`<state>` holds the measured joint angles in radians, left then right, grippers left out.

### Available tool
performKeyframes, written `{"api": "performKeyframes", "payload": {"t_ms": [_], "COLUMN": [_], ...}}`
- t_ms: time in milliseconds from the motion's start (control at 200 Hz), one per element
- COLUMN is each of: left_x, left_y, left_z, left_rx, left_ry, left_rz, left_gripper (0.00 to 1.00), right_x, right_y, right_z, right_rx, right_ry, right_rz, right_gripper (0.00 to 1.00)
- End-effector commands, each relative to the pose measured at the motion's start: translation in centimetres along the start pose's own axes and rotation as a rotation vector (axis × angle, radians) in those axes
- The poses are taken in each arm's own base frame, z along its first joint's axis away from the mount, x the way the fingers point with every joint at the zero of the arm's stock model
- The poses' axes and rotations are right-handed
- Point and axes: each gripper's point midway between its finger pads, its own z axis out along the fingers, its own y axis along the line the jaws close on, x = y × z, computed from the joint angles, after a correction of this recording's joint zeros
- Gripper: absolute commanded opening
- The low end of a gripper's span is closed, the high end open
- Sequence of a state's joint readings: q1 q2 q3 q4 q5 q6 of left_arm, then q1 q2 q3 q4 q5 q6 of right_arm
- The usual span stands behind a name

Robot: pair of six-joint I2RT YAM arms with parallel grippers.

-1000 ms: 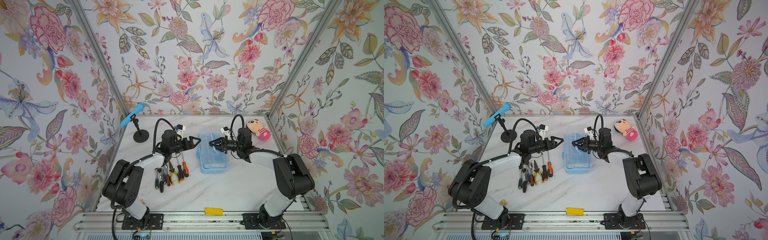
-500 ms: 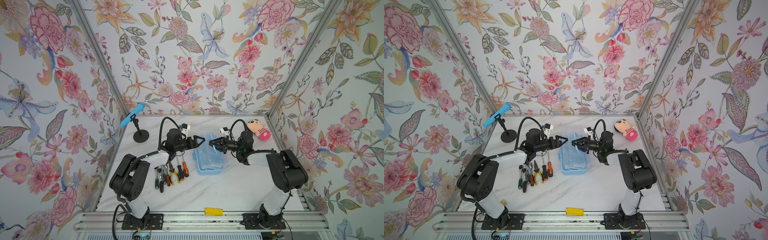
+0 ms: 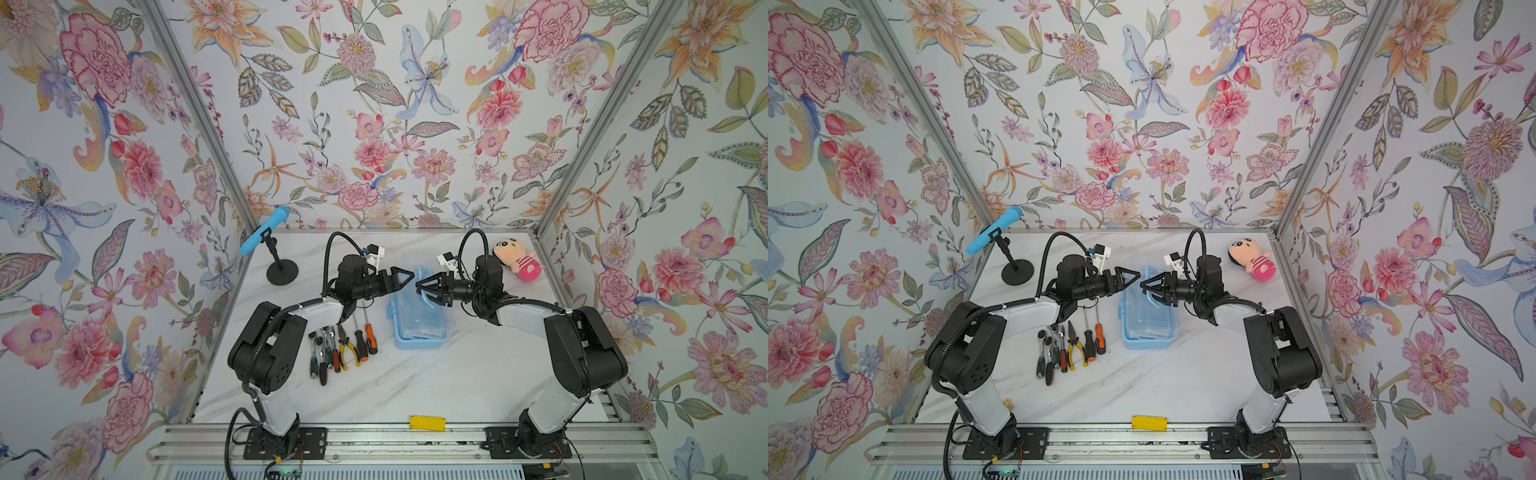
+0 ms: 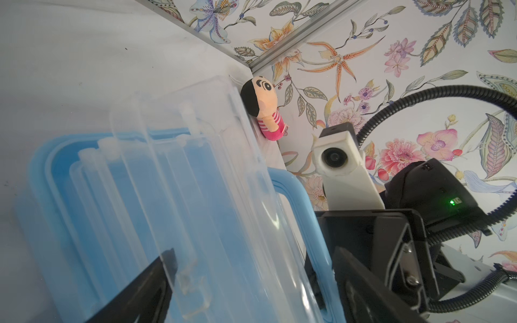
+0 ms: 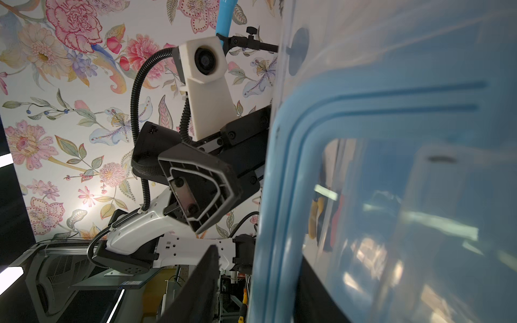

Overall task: Pack the tool kit
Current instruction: 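Lift and swing the clear lid open away from the tools with the right gripper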

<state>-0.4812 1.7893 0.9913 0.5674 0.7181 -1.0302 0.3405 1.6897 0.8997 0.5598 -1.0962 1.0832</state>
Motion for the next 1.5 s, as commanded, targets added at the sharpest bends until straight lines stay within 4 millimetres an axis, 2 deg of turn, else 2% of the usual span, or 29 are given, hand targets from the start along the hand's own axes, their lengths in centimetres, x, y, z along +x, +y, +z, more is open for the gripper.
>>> {"api": "performKeyframes", "payload": {"t_ms": [0, 215, 360, 711, 1026, 1106, 1171, 1296, 1416, 1496], "left_x": [-1.1, -1.5, -1.8, -1.5, -1.0, -1.1, -1.2, -1.1, -0.9, -0.7], "left_y": [-3.3, -4.3, -5.4, -6.5, -6.7, -7.2, -7.7, -9.3, -10.9, -11.8], "left_z": [0.5, 0.1, 0.1, 0.3, 0.7, 0.8, 1.0, 1.6, 2.1, 2.6], "left_rx": [0.098, 0.111, 0.123, 0.122, 0.133, 0.146, 0.154, 0.171, 0.181, 0.185], "left_ry": [-0.016, -0.029, -0.027, -0.016, -0.007, -0.01, -0.011, 0.005, 0.015, 0.021], "left_rz": [0.056, 0.065, 0.079, 0.1, 0.099, 0.097, 0.101, 0.113, 0.133, 0.143], "left_gripper": [0.9, 0.9, 0.9, 0.9, 0.9, 0.9, 0.9, 0.9, 0.9, 0.9], "right_x": [1.2, 0.8, 0.4, 0.0, -1.1, -1.5, -2.1, -2.6, -2.0, -1.6], "right_y": [-1.3, -1.0, -1.2, 2.3, 2.4, 2.5, 2.2, 0.1, -1.8, -2.3], "right_z": [0.2, -0.9, -2.3, -3.5, -5.5, -6.8, -8.6, -12.6, -15.2, -16.7], "right_rx": [0.109, 0.211, 0.282, 0.269, 0.447, 0.507, 0.591, 0.71, 0.768, 0.809], "right_ry": [0.03, -0.002, -0.035, -0.09, -0.194, -0.252, -0.33, -0.443, -0.498, -0.533], "right_rz": [-0.019, -0.058, -0.075, -0.149, -0.22, -0.232, -0.231, -0.159, -0.108, -0.091], "right_gripper": [0.56, 0.69, 0.69, 0.69, 0.68, 0.68, 0.68, 0.68, 0.68, 0.68]}}
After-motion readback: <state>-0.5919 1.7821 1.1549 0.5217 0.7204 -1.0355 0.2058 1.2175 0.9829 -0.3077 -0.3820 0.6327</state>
